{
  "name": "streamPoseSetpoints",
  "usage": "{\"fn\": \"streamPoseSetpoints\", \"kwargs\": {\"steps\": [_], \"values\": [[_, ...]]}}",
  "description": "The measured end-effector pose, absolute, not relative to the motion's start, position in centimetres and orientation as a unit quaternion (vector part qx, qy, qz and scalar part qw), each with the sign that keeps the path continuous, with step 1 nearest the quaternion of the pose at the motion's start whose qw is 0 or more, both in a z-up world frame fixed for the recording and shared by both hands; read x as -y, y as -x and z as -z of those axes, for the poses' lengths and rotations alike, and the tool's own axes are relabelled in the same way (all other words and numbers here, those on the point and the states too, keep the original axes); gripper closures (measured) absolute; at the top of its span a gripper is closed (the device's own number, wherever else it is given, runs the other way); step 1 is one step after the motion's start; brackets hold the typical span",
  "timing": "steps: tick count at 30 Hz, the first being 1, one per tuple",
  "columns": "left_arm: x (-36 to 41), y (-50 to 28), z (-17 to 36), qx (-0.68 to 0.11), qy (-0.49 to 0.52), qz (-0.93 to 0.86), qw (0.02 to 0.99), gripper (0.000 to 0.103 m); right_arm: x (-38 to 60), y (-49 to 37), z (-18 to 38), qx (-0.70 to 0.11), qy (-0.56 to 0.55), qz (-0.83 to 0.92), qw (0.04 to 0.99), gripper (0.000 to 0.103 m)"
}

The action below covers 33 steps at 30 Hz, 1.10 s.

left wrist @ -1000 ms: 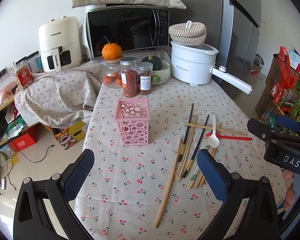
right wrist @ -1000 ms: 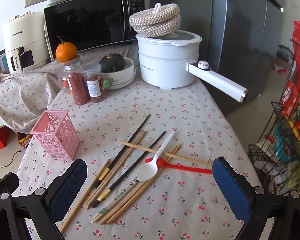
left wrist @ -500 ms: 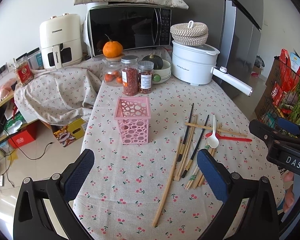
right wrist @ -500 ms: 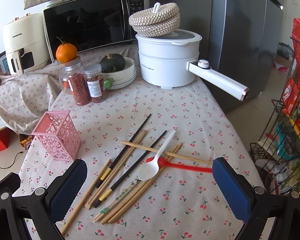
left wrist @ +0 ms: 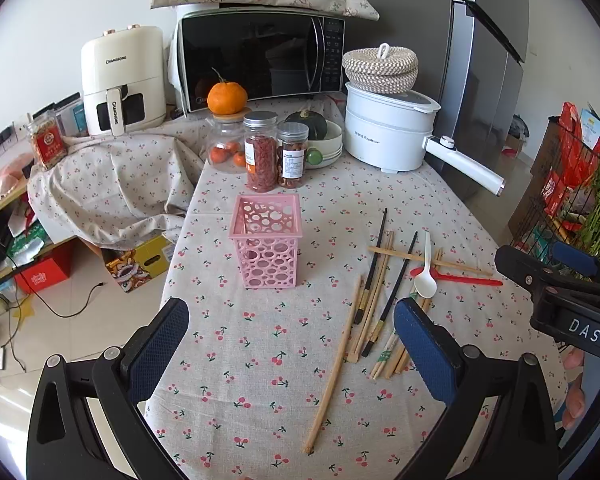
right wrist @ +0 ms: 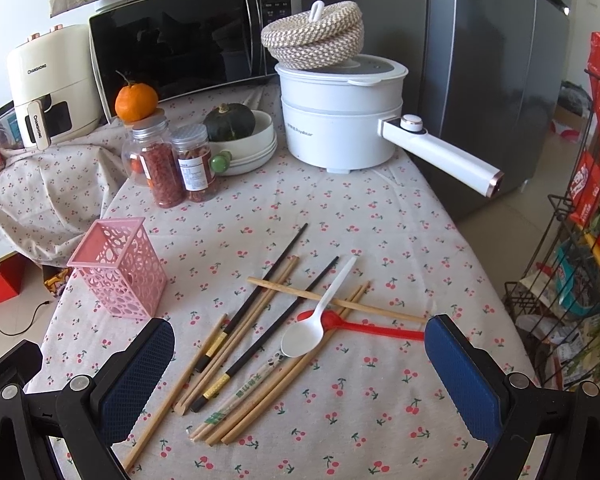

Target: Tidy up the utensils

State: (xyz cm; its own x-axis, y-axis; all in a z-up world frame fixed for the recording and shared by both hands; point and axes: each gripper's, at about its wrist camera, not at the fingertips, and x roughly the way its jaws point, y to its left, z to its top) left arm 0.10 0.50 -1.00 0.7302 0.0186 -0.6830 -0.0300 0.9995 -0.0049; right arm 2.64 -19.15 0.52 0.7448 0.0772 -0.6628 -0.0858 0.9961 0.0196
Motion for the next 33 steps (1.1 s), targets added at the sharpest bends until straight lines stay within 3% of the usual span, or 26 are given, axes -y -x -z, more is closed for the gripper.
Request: {"fn": "streamPoseSetpoints", "kwargs": {"steps": [33], "values": [[0.1, -1.4, 2.2, -0.395, 0.004, 0.024, 0.918, 0.000, 20.6, -3.5, 0.4, -0.389, -0.002, -0.035, 0.921, 0.000]]}}
